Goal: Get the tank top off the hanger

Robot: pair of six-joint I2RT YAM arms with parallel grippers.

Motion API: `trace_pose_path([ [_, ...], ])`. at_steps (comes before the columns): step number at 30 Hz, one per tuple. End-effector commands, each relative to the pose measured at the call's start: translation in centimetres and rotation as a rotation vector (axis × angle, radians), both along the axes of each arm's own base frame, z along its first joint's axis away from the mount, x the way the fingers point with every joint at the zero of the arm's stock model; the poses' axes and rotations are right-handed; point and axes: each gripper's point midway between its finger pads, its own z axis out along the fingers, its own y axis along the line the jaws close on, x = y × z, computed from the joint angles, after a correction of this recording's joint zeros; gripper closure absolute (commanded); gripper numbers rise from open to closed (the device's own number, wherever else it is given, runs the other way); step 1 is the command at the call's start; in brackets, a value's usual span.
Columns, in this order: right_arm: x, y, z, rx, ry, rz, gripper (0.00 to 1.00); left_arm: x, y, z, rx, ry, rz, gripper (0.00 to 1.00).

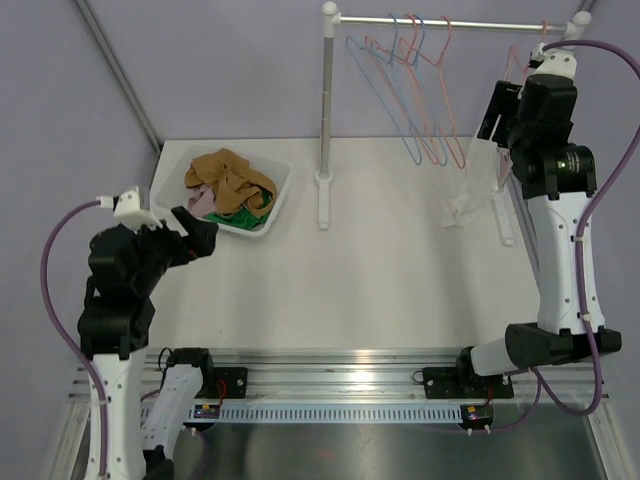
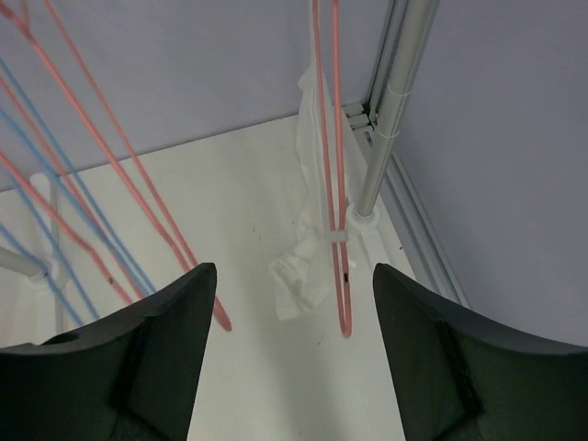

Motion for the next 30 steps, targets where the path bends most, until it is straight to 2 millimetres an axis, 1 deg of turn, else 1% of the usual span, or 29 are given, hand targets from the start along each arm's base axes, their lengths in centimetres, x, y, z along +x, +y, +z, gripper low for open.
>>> trace_pose_path([
  [1,2.0,-1.9,1.3,-0.031,-0.019,-0.024,0.25,-1.4,1.1,-2.2,0.028,-0.095,0.067,0.01],
  [2,2.4,-2.5,1.7,-0.023,-0.027,-0.044,0.25,-2.6,1.5,-1.9,0.045,-0.142,0.082,0.01],
  [3,2.8,-3.9,1.4,-0.010,-0.021,-0.066,0.26,-3.0,1.1,-2.4,0.051,-0.144,0.064,0.01],
  [4,3.9,-4.3,0.5,0.005,0.004,-0.066,0.27,-3.3,0.8,-2.8,0.056,-0.141,0.055,0.01],
  [5,4.4,-4.0,0.8,0.020,-0.005,-0.031,0.28,-3.2,1.2,-4.0,0.077,-0.119,0.070,0.01],
  [6,4.9,-4.5,0.6,0.023,0.003,-0.028,0.29,-3.1,1.2,-4.5,0.088,-0.104,0.072,0.01],
  [7,5.9,-4.7,-0.7,0.024,0.040,-0.014,0.31,-3.3,0.8,-5.4,0.098,-0.073,0.048,0.01],
  [8,6.3,-4.7,-0.4,0.021,0.038,0.001,0.31,-3.0,1.4,-6.0,0.115,-0.052,0.081,0.01],
  [9,7.4,-5.0,-1.6,0.021,0.070,0.006,0.31,-2.8,1.2,-6.5,0.116,-0.028,0.074,0.01],
  [10,7.6,-5.3,-1.5,0.021,0.069,0.002,0.33,-2.8,0.9,-6.5,0.119,-0.024,0.054,0.01],
  [11,8.0,-5.6,-1.9,0.022,0.078,-0.001,0.35,-2.7,0.5,-6.5,0.115,-0.025,0.034,0.01],
  [12,8.4,-5.5,-2.2,0.029,0.084,0.018,0.40,-2.7,0.3,-6.7,0.114,-0.022,0.027,0.01],
  [13,9.0,-5.8,-2.9,0.034,0.098,0.026,0.45,-2.7,0.2,-6.7,0.112,-0.022,0.021,0.01],
  [15,9.6,-5.8,-3.1,0.043,0.097,0.042,0.54,-2.7,0.0,-6.8,0.111,-0.024,0.010,0.01],
  [16,10.1,-5.8,-3.5,0.041,0.099,0.052,0.55,-2.8,-0.1,-6.6,0.109,-0.036,0.005,0.01],
  [17,10.4,-6.0,-3.6,0.041,0.097,0.049,0.55,-2.8,-0.2,-6.6,0.109,-0.038,0.002,0.01],
  [18,10.6,-6.1,-3.8,0.043,0.102,0.051,0.60,-2.9,-0.2,-6.6,0.108,-0.040,-0.001,0.01],
  [20,11.2,-6.2,-4.5,0.015,0.133,0.071,0.66,-3.0,-0.5,-6.6,0.108,-0.040,-0.013,0.01],
  [21,11.6,-6.0,-5.2,0.024,0.148,0.089,0.79,-3.0,-0.6,-6.7,0.108,-0.039,-0.017,0.01],
  [23,11.8,-5.7,-5.3,0.038,0.147,0.101,0.80,-2.8,-0.6,-6.8,0.107,-0.036,-0.018,0.01],
  [24,11.9,-5.5,-5.4,0.044,0.146,0.111,0.83,-2.8,-1.1,-6.9,0.101,-0.033,-0.045,0.01],
  [25,12.0,-5.5,-5.3,0.047,0.143,0.109,0.90,-2.7,-1.2,-7.0,0.100,-0.025,-0.051,0.01],
  [26,12.0,-5.4,-5.2,0.048,0.139,0.112,0.94,-2.6,-1.4,-7.2,0.102,-0.012,-0.061,0.01],
  [27,11.9,-5.4,-5.0,0.046,0.134,0.111,0.99,-2.5,-1.4,-7.3,0.104,-0.007,-0.062,0.01],
  [29,11.7,-5.4,-4.5,0.046,0.122,0.112,1.00,-2.5,-1.5,-7.4,0.102,-0.005,-0.066,0.01],
  [30,11.3,-5.2,-3.5,0.043,0.099,0.114,1.00,-2.5,-1.5,-7.4,0.102,-0.005,-0.066,0.01],
])
